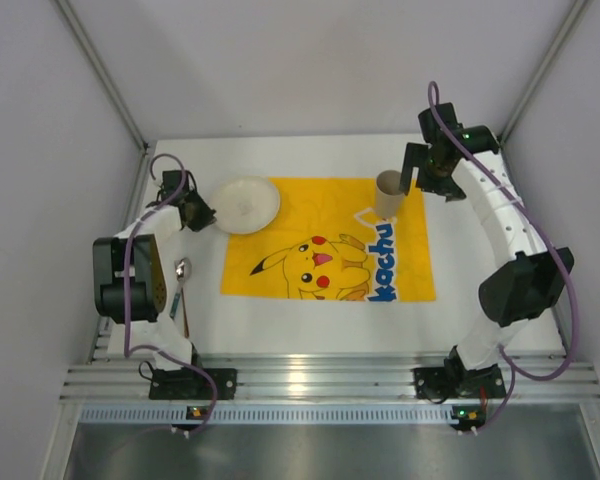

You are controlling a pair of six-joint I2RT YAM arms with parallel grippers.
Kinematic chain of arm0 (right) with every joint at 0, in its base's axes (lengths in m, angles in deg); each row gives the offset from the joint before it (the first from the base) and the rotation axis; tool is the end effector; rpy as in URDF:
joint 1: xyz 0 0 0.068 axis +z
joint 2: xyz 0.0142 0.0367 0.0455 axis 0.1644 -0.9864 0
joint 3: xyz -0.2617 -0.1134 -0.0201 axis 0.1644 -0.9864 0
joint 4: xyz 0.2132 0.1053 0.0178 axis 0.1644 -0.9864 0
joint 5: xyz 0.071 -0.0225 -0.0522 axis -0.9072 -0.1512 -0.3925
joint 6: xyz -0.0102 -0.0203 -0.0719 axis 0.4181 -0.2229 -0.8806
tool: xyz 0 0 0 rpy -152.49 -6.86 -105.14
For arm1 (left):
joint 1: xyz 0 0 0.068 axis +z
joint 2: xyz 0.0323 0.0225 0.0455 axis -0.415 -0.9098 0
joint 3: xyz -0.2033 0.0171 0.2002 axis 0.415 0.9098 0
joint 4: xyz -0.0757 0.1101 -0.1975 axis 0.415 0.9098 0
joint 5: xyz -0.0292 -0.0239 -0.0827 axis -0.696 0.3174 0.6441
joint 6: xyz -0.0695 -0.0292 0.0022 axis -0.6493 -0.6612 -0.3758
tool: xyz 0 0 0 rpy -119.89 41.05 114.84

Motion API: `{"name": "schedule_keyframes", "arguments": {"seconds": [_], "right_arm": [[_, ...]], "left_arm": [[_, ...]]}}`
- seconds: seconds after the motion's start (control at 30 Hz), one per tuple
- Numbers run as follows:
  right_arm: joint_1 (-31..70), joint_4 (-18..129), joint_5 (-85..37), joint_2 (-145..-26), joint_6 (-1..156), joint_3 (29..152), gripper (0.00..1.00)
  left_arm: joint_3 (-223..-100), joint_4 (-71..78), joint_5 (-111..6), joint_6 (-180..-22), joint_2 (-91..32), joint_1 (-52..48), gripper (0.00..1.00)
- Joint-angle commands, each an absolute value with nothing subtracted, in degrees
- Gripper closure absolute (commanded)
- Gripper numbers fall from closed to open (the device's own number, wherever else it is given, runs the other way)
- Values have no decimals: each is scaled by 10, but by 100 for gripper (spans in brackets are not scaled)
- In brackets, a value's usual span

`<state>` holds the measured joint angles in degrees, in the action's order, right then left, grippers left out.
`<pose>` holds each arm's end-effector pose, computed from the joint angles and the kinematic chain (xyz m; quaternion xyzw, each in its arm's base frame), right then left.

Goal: Set the dinner table for one person

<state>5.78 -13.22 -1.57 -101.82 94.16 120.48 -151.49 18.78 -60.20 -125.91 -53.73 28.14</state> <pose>0.3244 0.0711 0.3593 0.1028 0.9556 -0.0396 0.2731 0.3647 0.0226 0.1928 -0.3244 0.8854 -0.0979 0.3181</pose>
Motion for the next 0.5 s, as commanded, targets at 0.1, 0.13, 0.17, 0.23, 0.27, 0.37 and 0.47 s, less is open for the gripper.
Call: {"name": "schedule_keyframes", "arguments": {"seconds": [0.1,0.13,0.17,0.23,0.27,0.37,0.47], "right_arm": [[57,-99,-9,-979,947,1176,7],[57,-94,-9,-972,948,1165,7],[56,-92,-10,-968,950,1160,7],[55,-85,-10,-954,950,1141,7],[55,-83,-10,-950,950,1133,7],[49,-73,-10,-926,949,1099,7],[43,-66,-12,-902,945,1065,7]], "left_arm": [[-1568,128,-394,-1245,-518,252,100],[-1575,128,-373,-1240,-527,229,100],[-1578,128,-354,-1231,-533,219,100],[-1591,138,-323,-1219,-555,187,100],[-1595,151,-322,-1205,-559,175,100],[-1598,166,-321,-1194,-573,130,100],[-1589,151,-306,-1207,-581,99,100]]}}
